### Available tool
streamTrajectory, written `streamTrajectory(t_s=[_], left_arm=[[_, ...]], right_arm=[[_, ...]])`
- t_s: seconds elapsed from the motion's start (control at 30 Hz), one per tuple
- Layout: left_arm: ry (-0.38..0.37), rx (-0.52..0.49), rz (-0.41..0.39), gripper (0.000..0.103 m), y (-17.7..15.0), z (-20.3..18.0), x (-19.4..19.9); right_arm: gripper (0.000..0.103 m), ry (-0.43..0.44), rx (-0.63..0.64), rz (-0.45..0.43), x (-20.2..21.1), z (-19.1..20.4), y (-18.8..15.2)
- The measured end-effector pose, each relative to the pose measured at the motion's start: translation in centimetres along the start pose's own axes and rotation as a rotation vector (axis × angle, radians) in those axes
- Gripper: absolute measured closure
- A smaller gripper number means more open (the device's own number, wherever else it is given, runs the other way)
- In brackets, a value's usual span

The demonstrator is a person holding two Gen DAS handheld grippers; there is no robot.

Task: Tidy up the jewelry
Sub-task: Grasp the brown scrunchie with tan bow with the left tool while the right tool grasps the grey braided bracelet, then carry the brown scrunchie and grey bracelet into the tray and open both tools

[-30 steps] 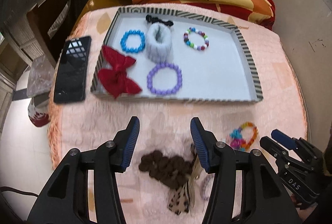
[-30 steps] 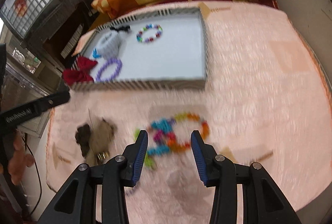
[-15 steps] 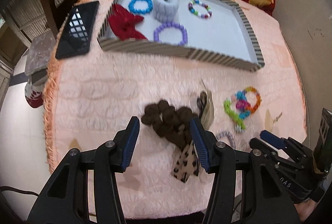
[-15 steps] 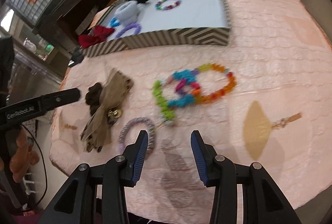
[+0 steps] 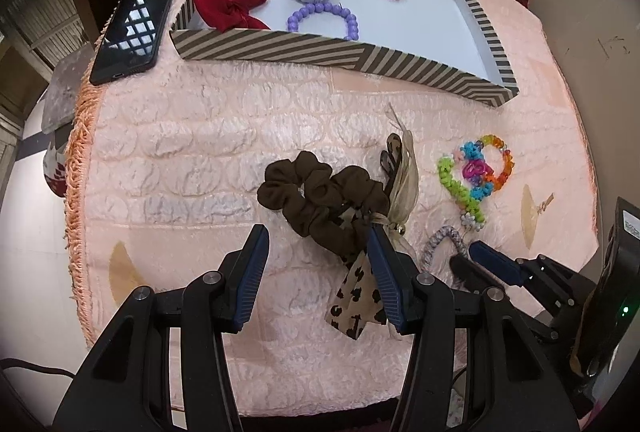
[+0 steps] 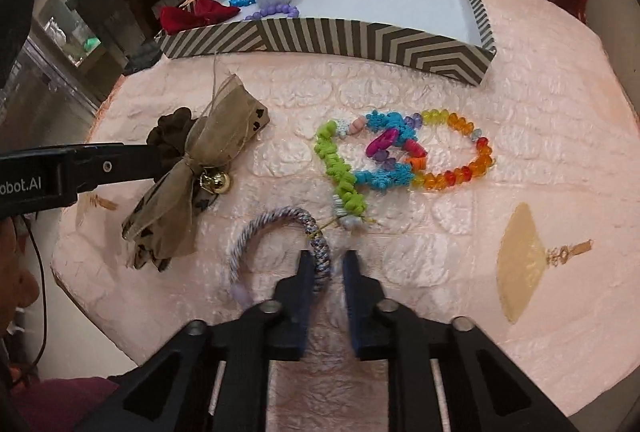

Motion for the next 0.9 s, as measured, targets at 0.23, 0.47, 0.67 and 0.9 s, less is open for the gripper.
streamTrajectory(t_s=[0.23, 0.47, 0.67, 0.9], left_arm=[[-0.003, -0.037, 0.007, 0.052, -0.1, -1.3, -0.4], [-0.001, -0.051, 0.019, 0.051, 0.3, -2.3, -1.3], [0.000, -0.044, 0.026, 0.050, 1.1, -2.9, -2.1], [0.014, -0.081, 0.015, 0.070, 1.2, -3.1, -3.0]], right_arm=[[0.094, 0.004, -0.032, 0.019, 0.4, -1.9, -0.5], [0.094, 0.033, -0.056, 0.019, 0.4, -2.0, -0.7], [0.093, 0.047, -0.064, 0.021, 0.3, -2.1, -0.7], [0.095, 0.024, -0.058, -0.018, 0.3, -1.7, -0.8]])
Point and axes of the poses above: each gripper's, at about its wrist camera, not at the fingertips, and x roughly against the way its jaws point, z to its left, y to its top, the point moved 7 cm from there along -x, roughly the way its jaws point, and after that the axes turned 13 degrees about z, right-handed, at the moved point
